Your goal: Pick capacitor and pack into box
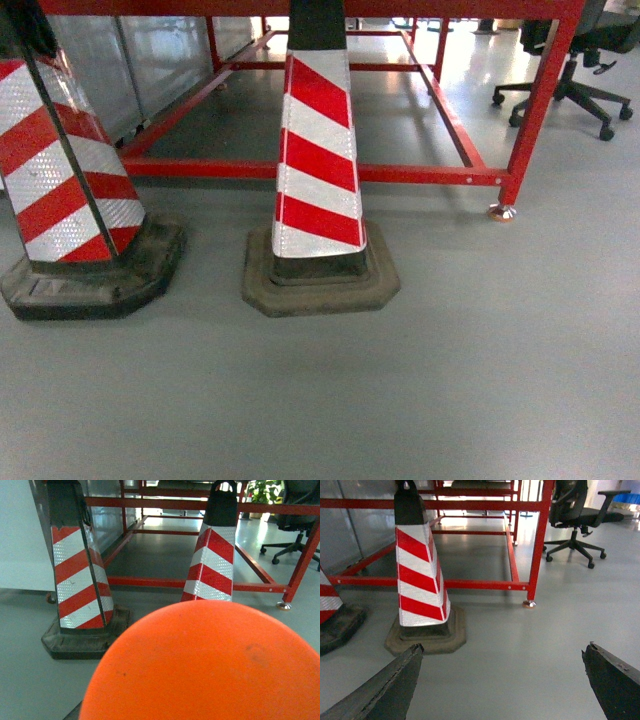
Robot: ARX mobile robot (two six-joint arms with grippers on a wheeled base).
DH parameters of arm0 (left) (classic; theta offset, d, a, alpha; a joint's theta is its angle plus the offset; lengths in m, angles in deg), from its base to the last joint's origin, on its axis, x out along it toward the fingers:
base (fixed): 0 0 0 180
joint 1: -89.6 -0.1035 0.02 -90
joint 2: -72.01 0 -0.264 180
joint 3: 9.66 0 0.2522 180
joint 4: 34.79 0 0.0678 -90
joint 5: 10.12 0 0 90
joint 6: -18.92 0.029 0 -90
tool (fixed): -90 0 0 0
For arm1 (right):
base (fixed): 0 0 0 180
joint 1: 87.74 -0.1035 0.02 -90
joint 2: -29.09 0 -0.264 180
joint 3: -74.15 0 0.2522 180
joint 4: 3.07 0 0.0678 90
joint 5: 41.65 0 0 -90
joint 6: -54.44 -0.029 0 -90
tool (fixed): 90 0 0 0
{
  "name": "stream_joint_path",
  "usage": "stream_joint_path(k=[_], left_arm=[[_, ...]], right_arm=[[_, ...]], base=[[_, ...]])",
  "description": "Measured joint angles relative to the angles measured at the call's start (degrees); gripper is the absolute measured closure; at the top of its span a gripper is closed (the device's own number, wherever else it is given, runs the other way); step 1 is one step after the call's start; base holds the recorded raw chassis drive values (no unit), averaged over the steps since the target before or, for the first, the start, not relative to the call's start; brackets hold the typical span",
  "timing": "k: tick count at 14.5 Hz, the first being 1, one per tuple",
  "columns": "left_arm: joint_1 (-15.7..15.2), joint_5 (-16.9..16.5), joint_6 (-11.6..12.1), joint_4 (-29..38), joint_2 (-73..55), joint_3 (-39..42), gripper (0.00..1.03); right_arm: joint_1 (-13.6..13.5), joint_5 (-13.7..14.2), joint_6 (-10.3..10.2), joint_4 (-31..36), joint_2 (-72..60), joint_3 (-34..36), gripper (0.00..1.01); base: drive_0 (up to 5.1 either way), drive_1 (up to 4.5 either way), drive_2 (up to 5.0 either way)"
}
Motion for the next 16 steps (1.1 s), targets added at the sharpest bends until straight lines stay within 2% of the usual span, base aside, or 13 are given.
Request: stream_joint_path(k=[8,16], left_arm=[[0.0,0.0,0.0,0.1,0.0,0.0,0.60],[0.0,0.0,0.0,0.0,0.0,0.0,0.60]], right_arm=[[0.0,0.0,0.0,0.1,0.0,0.0,0.03],[0.0,0.0,0.0,0.2,0.0,0.0,0.03]], base=[[0.0,4.20,-4.1],[0.0,0.28,-0.3]])
